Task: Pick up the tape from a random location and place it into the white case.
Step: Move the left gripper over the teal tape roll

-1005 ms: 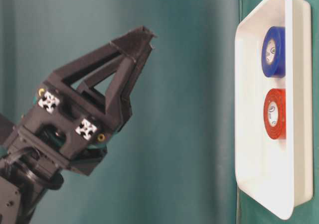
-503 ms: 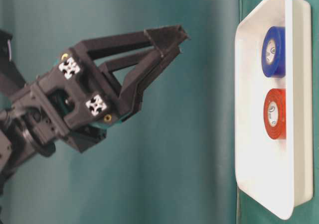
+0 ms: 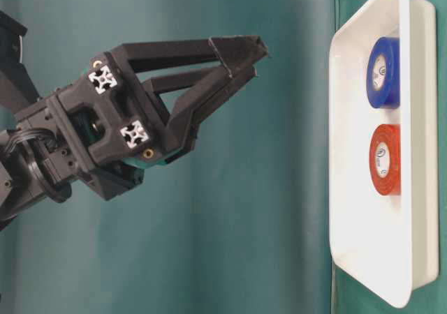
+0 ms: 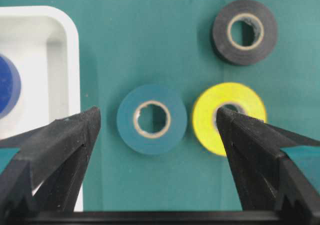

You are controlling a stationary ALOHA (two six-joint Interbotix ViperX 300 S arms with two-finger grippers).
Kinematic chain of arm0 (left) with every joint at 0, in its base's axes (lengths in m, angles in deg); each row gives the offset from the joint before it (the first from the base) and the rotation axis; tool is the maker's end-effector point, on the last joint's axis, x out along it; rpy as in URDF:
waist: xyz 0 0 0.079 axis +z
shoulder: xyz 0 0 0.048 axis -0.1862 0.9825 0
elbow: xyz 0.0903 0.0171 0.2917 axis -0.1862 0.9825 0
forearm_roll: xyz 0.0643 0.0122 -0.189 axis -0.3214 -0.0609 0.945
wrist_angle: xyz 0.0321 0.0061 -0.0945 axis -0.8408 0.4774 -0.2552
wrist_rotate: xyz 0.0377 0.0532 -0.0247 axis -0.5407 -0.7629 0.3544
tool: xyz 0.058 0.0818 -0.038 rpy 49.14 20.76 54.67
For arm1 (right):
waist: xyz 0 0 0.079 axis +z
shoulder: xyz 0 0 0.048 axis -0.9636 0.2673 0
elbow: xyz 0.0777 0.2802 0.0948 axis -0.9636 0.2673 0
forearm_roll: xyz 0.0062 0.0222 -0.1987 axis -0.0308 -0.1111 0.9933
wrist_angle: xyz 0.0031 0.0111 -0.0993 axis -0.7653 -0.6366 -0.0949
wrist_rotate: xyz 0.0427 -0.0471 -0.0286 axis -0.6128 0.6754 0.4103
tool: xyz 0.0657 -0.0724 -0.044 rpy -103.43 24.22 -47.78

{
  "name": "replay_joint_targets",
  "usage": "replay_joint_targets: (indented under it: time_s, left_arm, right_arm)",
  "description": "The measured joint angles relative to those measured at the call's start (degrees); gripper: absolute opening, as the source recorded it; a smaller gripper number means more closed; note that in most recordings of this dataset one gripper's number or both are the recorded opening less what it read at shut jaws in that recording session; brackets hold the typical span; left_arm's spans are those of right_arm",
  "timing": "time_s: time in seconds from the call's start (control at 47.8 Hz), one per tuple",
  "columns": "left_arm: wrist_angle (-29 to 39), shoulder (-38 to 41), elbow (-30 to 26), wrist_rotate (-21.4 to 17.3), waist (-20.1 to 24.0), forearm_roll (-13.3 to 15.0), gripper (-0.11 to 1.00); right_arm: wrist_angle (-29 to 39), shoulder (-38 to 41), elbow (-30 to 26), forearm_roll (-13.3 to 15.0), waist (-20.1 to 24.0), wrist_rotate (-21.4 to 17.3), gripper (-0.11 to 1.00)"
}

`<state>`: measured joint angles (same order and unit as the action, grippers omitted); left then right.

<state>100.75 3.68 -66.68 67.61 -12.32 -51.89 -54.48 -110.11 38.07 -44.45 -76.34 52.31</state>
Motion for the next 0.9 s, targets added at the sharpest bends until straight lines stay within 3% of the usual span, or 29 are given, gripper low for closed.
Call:
replay_joint_targets:
  time_s: [0.9]
  left_arm:
    - [-0.53,0.09,0.62,0.00,0.09,0.00,0.96]
  right_arm:
    - [0.00,0.09,0.00,0.18,0.00,0.00,0.83]
